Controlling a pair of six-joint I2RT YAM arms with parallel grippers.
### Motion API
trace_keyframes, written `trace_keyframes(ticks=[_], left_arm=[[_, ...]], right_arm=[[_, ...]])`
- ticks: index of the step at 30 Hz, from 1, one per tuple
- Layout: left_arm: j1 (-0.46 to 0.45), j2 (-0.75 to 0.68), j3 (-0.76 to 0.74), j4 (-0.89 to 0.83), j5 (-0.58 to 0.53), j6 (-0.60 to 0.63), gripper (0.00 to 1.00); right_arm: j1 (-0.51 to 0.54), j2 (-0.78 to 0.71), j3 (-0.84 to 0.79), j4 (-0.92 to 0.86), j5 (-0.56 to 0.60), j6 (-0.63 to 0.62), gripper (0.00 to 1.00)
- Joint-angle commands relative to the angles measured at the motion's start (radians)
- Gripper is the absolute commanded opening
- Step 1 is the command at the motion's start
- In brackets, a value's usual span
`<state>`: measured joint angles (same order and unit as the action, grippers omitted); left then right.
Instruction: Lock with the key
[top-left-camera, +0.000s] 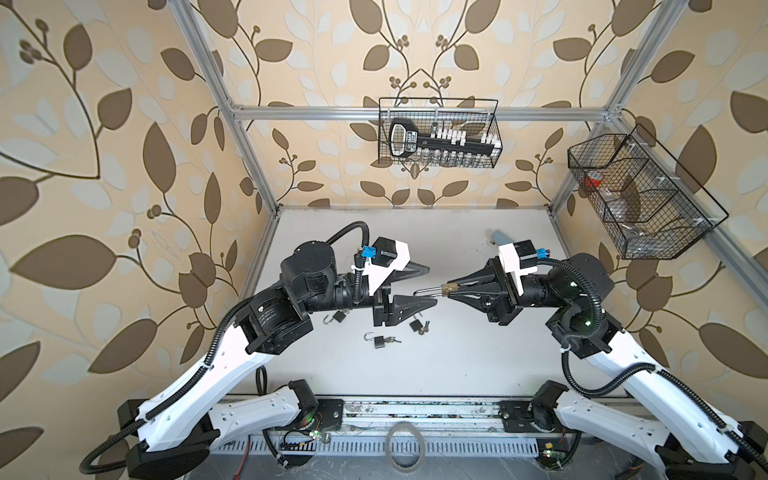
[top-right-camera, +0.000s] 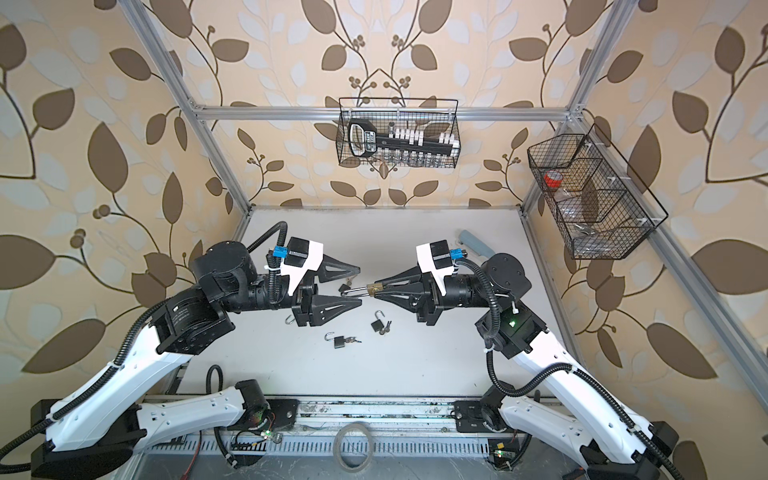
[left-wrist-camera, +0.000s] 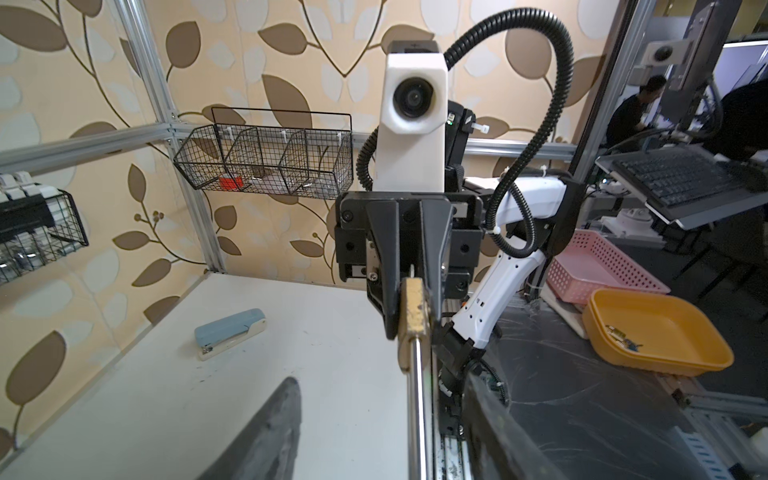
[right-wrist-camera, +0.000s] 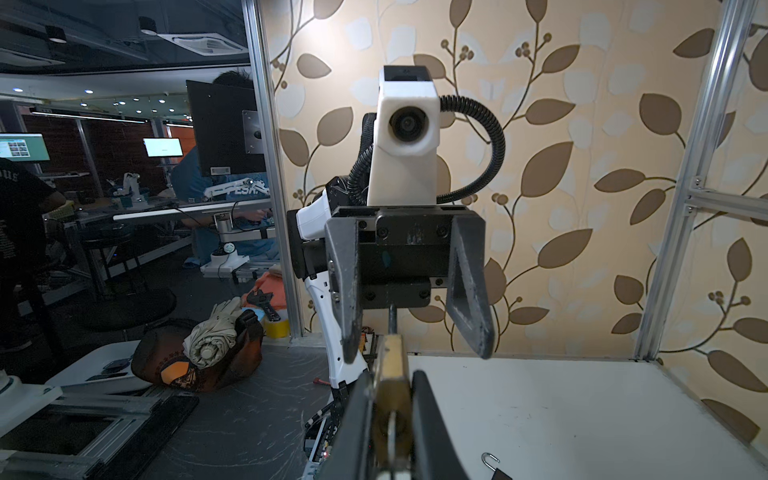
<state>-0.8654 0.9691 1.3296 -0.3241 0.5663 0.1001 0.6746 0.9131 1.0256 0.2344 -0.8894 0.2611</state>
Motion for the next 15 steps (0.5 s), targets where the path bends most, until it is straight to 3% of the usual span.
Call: trace_keyframes(ticks=[1,7,15], left_arm=[[-0.009,-0.001,0.013,0.052,-0.006,0.003,0.43],[-0.009,-0.007,0.003,0.039,-0.018,0.009,0.0],[-0.009,-0.056,-0.003,-0.004,-0.05,0.039,0.0]], right_arm=[[0.014,-0.002,0.011,0.023,0.007,-0.007,0.0],[0.016,-0.022,-0.001,0.021,0.033,-0.015,0.0],[0.01,-0.075,-0.012,0.011,0.081,-0.023,0.0]])
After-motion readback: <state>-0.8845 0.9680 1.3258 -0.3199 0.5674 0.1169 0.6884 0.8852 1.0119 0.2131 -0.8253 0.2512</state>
